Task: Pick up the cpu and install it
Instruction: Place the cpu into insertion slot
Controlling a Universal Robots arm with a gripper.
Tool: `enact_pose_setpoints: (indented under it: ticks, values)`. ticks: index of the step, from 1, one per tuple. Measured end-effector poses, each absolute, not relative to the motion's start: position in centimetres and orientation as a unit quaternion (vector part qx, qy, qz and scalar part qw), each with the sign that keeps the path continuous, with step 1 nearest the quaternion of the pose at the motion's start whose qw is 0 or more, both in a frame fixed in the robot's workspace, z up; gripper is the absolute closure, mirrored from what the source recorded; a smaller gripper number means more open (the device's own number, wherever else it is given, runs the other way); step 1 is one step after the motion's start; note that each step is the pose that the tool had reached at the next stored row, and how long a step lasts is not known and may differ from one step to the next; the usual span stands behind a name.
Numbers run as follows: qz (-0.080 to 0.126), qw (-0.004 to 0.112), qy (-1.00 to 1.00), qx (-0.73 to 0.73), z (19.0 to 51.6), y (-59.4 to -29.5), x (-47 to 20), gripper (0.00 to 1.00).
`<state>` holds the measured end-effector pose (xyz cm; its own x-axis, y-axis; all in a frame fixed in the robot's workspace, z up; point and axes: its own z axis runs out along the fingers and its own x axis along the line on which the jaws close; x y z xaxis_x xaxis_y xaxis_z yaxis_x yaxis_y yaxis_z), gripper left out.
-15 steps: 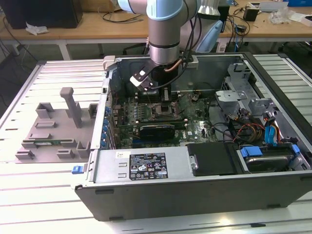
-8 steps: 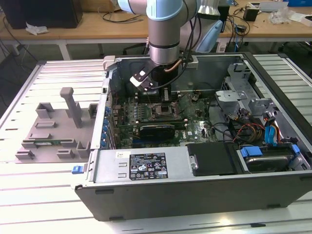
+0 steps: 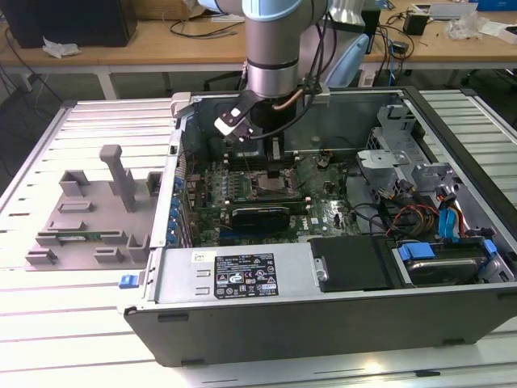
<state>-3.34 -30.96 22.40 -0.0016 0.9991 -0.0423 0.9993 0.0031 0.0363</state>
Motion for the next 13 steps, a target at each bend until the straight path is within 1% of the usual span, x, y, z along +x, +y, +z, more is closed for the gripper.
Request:
enact_pose_setpoints:
  ticks: [2, 4, 5, 13]
  values:
    - [-0.002, 0.028, 0.708, 0.706, 23.3, -31.0, -3.3, 0.89]
    - [-0.002, 0.028, 0.708, 0.706, 25.4, -30.9, -3.3, 0.89]
    - [-0.002, 0.028, 0.708, 0.706, 26.0, -30.9, -3.3, 0.89]
    - [-0.002, 0.028, 0.708, 0.706, 26.0, -30.9, -3.3, 0.89]
